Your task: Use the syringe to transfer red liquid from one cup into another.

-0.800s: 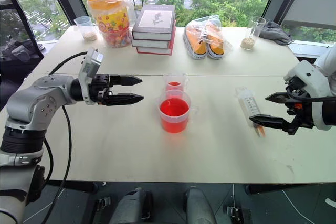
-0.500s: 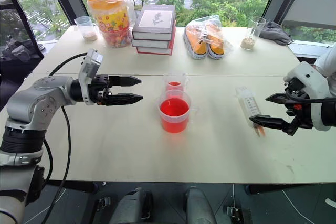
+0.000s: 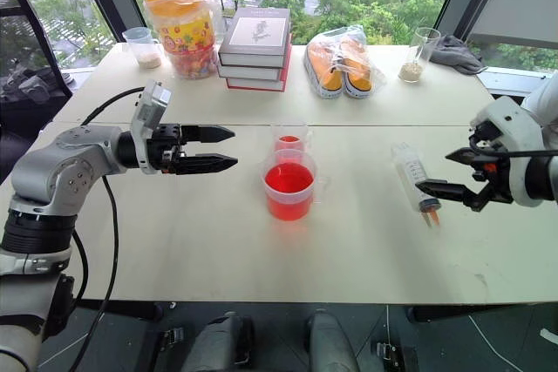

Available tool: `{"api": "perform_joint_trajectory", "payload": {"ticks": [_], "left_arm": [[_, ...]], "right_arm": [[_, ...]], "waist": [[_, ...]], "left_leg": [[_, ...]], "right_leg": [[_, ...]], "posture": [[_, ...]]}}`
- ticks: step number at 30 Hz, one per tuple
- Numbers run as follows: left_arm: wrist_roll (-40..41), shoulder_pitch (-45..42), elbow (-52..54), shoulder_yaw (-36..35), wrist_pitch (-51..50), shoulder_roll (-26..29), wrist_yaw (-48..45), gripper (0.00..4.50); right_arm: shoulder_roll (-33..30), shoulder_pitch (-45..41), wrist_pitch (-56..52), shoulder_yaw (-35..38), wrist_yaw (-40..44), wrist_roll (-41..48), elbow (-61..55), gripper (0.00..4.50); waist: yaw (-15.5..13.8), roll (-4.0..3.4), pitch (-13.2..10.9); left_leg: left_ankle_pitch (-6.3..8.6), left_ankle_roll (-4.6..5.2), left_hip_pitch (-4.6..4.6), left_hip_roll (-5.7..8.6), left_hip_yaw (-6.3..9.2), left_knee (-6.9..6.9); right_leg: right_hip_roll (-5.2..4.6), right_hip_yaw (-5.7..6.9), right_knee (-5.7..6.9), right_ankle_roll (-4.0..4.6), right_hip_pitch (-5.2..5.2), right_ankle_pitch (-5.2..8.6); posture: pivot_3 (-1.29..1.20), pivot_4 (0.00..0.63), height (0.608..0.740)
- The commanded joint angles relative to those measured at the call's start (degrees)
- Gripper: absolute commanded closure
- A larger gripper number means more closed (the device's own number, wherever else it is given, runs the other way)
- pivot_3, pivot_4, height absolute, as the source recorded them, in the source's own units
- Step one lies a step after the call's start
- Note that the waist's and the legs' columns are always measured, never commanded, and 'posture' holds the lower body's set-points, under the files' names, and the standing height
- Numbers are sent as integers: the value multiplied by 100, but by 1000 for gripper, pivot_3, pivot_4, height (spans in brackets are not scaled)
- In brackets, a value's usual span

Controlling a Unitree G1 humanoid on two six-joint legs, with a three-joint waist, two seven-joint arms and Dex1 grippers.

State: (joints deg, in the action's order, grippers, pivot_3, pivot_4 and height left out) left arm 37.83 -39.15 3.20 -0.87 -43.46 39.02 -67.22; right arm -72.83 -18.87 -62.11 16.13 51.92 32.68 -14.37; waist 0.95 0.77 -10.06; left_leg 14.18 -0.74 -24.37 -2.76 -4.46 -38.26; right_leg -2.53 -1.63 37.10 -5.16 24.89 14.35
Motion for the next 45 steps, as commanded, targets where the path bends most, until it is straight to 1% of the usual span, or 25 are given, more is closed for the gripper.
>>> {"api": "perform_joint_trajectory", "payload": {"ticks": [1,4,7,9,12,15,17,22,25,28,30,32,35,36,38,40,42,43,44,45], "left_arm": [[88,-78,223,-99,25,17,36,596],[94,-28,253,-142,44,2,95,596],[118,32,321,-142,46,-52,163,596],[117,78,362,-134,58,-83,197,596],[123,158,441,-144,65,-117,250,596],[179,317,613,-227,43,-148,396,596],[231,427,736,-303,13,-159,505,596],[340,608,940,-393,-17,-112,676,596],[377,638,992,-410,-23,-110,736,596],[392,638,1005,-384,-3,-117,768,596],[391,618,982,-352,24,-119,751,596],[372,605,969,-321,51,-115,723,596],[387,560,984,-318,34,-99,709,596],[390,527,973,-324,27,-90,706,596],[388,469,926,-338,23,-60,681,596],[386,454,881,-366,39,-1,623,596],[372,378,856,-328,27,-1,628,596],[373,337,825,-316,22,-5,618,596],[378,323,786,-329,30,15,580,596],[410,257,739,-336,-2,-9,580,596]], "right_arm": [[78,-571,49,-587,-75,-233,495,39],[410,-1495,-56,-1413,-170,-632,1454,39],[813,-2462,-34,-2268,-149,-1232,2655,39],[1022,-2869,178,-2705,26,-1572,3291,39],[1276,-3253,550,-3215,327,-2031,4087,39],[1703,-3626,1125,-3601,443,-2560,5175,39],[1957,-3816,1434,-3713,502,-2813,5805,39],[2327,-4129,1923,-3755,672,-3250,6736,39],[2475,-4262,2094,-3676,724,-3409,7067,807],[2618,-4387,2166,-3598,710,-3522,7283,2382],[2705,-4448,2183,-3552,701,-3585,7354,3143],[2746,-4472,2162,-3512,731,-3646,7325,3147],[2572,-4478,2067,-3270,666,-3620,6904,3147],[2475,-4464,1941,-3057,672,-3476,6522,3147],[2344,-4326,1540,-2388,727,-2953,5378,3147],[2337,-4115,1007,-1870,719,-2525,4311,3147],[2638,-3927,465,-921,454,-1799,3041,3147],[2897,-3804,295,-460,260,-1442,2391,3147],[3113,-3711,159,-172,69,-1224,1927,3147],[3442,-3609,255,181,-131,-937,1467,3147]], "waist": [[-6,0,0],[23,0,0],[17,-1,0],[10,-1,0],[-15,-1,0],[-11,-1,0],[-1,-1,0],[7,-1,0],[17,-1,1],[21,-1,1],[29,1,2],[40,1,2],[41,-1,1],[38,-2,0],[28,-9,-4],[14,-12,-5],[-7,-12,-5],[-5,-12,-5],[-2,-12,-5],[-4,-9,-3]], "left_leg": [[0,0,0,1,0,0],[0,0,-2,0,-2,1],[0,0,-1,0,-5,0],[0,0,-1,0,-7,0],[0,0,-7,0,-7,5],[0,1,-12,1,-8,6],[1,1,-12,1,-10,5],[0,0,-8,0,-8,4],[0,0,-2,1,-9,3],[-1,-1,4,0,-7,2],[-1,-2,8,0,-7,2],[-1,-2,12,0,-8,1],[-2,-3,13,0,-8,0],[-2,-3,13,0,-8,1],[-2,-3,8,0,-9,3],[-2,-3,-2,0,-7,7],[-2,-3,-4,-3,-4,11],[-2,-3,-5,-3,-2,14],[-2,-3,-5,-4,0,16],[-2,-3,-5,-6,-1,15]], "right_leg": [[0,0,0,1,0,0],[0,0,-2,0,2,0],[0,-4,0,2,3,0],[1,-5,1,2,6,-1],[2,-3,2,-13,11,-9],[1,-2,0,-15,14,-10],[0,-2,0,-15,13,-10],[1,-1,5,-16,10,-10],[1,-2,5,-16,4,-10],[1,-2,6,-15,-2,-11],[2,-2,6,-15,-6,-11],[2,-2,6,-15,-9,-11],[2,-2,8,-15,-10,-11],[1,-3,9,-15,-9,-11],[2,-3,14,-15,0,-11],[2,-3,18,-15,14,-11],[5,-1,20,-15,18,-11],[7,0,19,-14,18,-11],[8,1,17,-14,17,-11],[9,1,17,-14,17,-11]], "posture": [[0,150,740],[0,150,740],[0,150,740],[0,150,740],[0,150,740],[0,150,740],[0,150,740],[0,150,740],[0,150,740],[0,150,740],[0,150,740],[0,150,740],[0,150,740],[0,150,740],[0,150,740],[0,150,740],[0,150,740],[0,150,740],[0,150,740],[0,150,740]]}}
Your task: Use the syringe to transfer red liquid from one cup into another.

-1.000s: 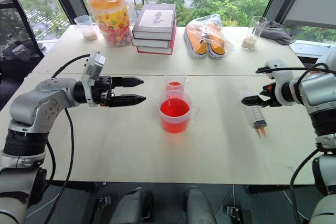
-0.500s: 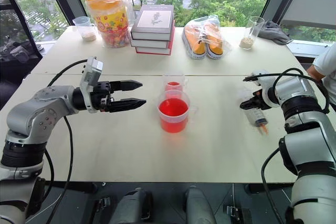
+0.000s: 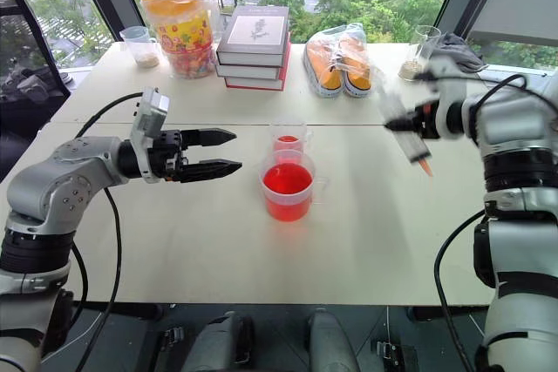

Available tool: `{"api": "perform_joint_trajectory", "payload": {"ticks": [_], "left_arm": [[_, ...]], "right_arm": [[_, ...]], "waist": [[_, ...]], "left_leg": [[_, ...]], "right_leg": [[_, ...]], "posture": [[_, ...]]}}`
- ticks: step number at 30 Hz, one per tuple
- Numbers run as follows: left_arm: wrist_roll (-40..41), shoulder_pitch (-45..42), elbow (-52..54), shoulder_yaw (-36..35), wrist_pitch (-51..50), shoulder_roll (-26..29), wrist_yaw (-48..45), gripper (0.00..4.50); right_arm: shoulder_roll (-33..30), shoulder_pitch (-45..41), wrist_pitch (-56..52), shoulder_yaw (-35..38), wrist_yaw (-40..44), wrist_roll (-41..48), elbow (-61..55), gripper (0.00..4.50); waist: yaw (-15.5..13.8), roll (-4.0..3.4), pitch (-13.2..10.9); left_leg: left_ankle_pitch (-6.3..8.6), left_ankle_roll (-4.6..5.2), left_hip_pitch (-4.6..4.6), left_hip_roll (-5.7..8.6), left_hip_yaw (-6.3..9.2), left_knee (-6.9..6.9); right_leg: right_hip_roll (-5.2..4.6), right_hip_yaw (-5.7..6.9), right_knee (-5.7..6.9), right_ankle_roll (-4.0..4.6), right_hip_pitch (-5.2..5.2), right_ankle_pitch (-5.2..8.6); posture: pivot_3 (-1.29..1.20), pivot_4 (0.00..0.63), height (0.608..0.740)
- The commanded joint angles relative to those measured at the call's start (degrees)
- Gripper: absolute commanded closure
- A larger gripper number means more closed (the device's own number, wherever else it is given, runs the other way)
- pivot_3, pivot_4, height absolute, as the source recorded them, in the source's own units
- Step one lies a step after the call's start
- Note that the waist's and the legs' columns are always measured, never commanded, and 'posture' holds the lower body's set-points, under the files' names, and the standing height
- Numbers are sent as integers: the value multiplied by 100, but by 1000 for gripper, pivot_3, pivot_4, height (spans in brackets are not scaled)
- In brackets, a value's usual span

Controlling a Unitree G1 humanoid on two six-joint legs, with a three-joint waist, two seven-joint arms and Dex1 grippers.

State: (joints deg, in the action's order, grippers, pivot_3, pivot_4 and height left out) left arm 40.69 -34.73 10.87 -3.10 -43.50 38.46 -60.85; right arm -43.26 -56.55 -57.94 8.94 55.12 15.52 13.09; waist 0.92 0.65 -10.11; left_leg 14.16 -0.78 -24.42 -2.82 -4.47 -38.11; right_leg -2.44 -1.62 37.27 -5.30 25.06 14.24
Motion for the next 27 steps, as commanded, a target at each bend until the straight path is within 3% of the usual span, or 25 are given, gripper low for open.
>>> {"api": "perform_joint_trajectory", "payload": {"ticks": [1,5,12,21,27], "left_arm": [[159,-262,-80,-118,-40,22,-61,596],[40,-657,-458,51,9,-3,-238,596],[-46,-1239,-997,203,-39,12,-606,596],[-66,-1704,-1073,443,-104,-153,-769,596],[-120,-2033,-1224,512,-45,-313,-910,596]], "right_arm": [[810,240,-75,1199,-656,1044,-1666,3147],[2012,954,303,1527,-1284,1799,-3047,3147],[3327,1818,1890,859,-2060,1749,-3733,3147],[3497,3295,3823,-377,-1744,935,-3176,3147],[3437,3757,4519,-748,-1680,659,-2814,3147]], "waist": [[-11,4,2],[-44,13,8],[-6,14,9],[4,14,9],[16,14,9]], "left_leg": [[0,0,1,0,2,0],[0,0,1,5,9,-14],[0,0,2,7,10,-15],[0,0,3,6,10,-11],[0,0,5,7,10,-12]], "right_leg": [[0,2,0,0,-2,0],[-9,13,-2,-1,-19,-1],[-9,14,-2,-2,-20,-1],[-6,12,-3,0,-19,0],[-5,12,-2,0,-20,0]], "posture": [[0,150,740],[0,150,740],[0,150,740],[0,150,740],[0,150,740]]}}
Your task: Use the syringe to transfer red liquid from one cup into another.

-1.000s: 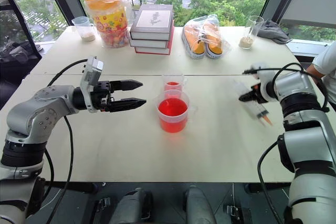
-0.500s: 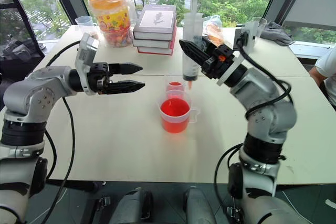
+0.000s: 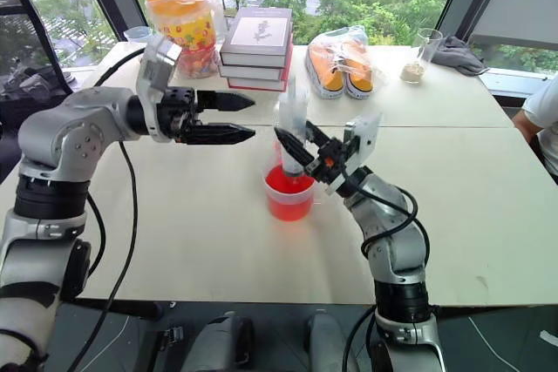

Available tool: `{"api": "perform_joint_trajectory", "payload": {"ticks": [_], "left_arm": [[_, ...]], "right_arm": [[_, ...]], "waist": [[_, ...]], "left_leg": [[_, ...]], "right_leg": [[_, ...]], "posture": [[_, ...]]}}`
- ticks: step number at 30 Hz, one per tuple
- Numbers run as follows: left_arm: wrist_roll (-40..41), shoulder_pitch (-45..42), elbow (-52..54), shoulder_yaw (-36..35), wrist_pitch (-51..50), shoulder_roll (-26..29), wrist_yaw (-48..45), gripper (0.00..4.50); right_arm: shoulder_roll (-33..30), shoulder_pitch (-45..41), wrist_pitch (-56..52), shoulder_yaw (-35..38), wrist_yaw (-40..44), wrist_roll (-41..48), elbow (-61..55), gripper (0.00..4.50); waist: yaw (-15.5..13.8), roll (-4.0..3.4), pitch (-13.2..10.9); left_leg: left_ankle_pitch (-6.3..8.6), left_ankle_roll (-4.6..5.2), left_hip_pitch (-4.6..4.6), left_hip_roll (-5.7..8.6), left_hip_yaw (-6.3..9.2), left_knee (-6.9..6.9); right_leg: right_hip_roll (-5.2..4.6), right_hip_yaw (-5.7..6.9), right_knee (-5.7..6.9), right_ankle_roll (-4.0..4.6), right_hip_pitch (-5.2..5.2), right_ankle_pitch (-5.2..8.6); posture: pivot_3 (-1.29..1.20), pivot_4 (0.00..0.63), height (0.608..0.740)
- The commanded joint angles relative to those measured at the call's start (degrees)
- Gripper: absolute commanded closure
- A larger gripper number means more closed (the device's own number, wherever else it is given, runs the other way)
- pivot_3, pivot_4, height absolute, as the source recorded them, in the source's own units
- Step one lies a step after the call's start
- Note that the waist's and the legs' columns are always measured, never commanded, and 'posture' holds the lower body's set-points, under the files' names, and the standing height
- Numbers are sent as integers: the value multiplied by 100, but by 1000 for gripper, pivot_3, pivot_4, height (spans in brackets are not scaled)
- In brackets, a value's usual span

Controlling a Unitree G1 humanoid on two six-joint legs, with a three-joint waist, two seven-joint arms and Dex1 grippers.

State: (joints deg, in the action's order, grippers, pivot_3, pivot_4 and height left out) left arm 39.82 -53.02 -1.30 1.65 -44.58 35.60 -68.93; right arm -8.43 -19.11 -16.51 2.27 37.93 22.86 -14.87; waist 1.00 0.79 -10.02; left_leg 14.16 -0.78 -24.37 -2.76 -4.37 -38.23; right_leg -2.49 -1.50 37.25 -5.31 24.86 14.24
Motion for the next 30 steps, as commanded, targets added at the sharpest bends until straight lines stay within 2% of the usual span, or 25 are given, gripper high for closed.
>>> {"api": "perform_joint_trajectory", "payload": {"ticks": [1,21,22,23,24,29,30], "left_arm": [[-36,-266,-44,47,74,-75,-116,596],[-454,-744,-1071,385,514,-1489,-117,596],[-431,-760,-1119,366,493,-1544,-120,1154],[-419,-769,-1160,347,494,-1594,-121,1425],[-425,-775,-1187,336,505,-1626,-127,1895],[-500,-817,-1300,280,611,-1742,-80,4469],[-513,-834,-1322,259,626,-1762,-70,4469]], "right_arm": [[-54,34,437,-102,28,-96,30,3147],[-329,10,564,-245,-24,-46,116,3147],[-341,17,550,-248,-33,-36,97,3147],[-358,23,540,-251,-40,-30,87,3147],[-374,26,533,-254,-44,-25,78,3147],[-433,42,481,-258,-31,2,49,3147],[-445,41,471,-259,-27,8,49,3147]], "waist": [[10,0,0],[-11,0,0],[-6,0,0],[-2,0,0],[1,0,0],[-1,0,0],[-5,0,0]], "left_leg": [[0,0,0,-1,1,0],[-1,-1,0,0,3,-2],[-1,-1,0,0,3,-1],[-1,-1,0,0,3,-1],[-1,-1,0,-1,4,-1],[-1,-1,1,-1,5,-1],[-1,-1,0,-1,5,-1]], "right_leg": [[2,0,0,0,0,0],[3,0,-1,0,-2,0],[3,0,-1,0,-2,0],[4,0,-1,0,-2,0],[5,0,0,0,-1,0],[6,0,0,0,-1,0],[5,0,-1,0,-2,0]], "posture": [[0,150,740],[0,150,740],[0,150,740],[0,150,740],[0,150,740],[0,150,740],[0,150,740]]}}
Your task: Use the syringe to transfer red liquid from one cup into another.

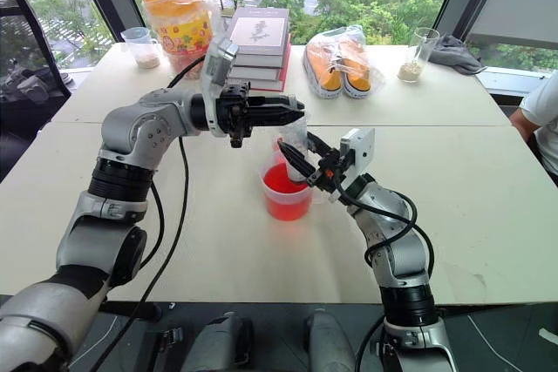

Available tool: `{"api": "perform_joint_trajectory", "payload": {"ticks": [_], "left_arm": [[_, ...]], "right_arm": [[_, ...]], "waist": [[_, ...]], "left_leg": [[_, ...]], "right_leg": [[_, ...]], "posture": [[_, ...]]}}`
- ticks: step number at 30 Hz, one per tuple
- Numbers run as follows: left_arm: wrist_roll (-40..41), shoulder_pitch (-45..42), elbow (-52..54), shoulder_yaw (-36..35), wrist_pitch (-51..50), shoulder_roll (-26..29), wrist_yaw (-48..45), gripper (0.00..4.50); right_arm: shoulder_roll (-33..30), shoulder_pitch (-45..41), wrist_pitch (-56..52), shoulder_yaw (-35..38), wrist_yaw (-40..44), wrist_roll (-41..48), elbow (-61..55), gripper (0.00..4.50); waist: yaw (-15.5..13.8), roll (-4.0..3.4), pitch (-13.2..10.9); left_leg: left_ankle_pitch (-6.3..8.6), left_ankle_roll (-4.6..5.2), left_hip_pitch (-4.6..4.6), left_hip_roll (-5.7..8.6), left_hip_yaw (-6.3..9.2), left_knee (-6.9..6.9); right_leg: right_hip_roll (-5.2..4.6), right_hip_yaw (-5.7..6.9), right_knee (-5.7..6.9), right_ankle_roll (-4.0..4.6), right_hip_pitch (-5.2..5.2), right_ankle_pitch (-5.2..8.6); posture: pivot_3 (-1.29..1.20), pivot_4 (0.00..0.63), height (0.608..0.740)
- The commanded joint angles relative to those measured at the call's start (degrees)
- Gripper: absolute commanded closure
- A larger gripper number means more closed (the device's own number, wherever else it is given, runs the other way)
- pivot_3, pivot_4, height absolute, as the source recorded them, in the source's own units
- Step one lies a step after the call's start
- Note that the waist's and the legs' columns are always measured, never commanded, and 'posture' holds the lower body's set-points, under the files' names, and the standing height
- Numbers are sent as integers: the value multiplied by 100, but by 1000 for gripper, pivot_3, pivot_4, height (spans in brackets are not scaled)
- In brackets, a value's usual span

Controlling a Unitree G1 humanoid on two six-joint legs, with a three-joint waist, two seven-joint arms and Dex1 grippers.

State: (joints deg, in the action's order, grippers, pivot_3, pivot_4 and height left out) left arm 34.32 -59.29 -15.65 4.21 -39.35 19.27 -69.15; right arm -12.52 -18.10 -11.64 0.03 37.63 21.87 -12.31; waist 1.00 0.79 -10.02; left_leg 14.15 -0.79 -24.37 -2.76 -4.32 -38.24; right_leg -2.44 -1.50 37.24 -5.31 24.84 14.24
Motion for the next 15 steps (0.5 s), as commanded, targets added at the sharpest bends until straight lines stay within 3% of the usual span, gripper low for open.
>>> {"api": "perform_joint_trajectory", "payload": {"ticks": [1,15], "left_arm": [[15,-234,90,-22,133,-150,-20,4469],[-211,-733,-135,-411,589,85,88,4469]], "right_arm": [[-50,-61,-27,-39,10,118,-205,3147],[-144,33,-318,-211,201,329,110,3147]], "waist": [[-9,0,0],[-5,0,0]], "left_leg": [[0,0,0,0,0,0],[0,0,0,0,0,1]], "right_leg": [[-1,0,0,0,0,0],[0,0,-1,0,0,0]], "posture": [[0,150,740],[0,150,740]]}}
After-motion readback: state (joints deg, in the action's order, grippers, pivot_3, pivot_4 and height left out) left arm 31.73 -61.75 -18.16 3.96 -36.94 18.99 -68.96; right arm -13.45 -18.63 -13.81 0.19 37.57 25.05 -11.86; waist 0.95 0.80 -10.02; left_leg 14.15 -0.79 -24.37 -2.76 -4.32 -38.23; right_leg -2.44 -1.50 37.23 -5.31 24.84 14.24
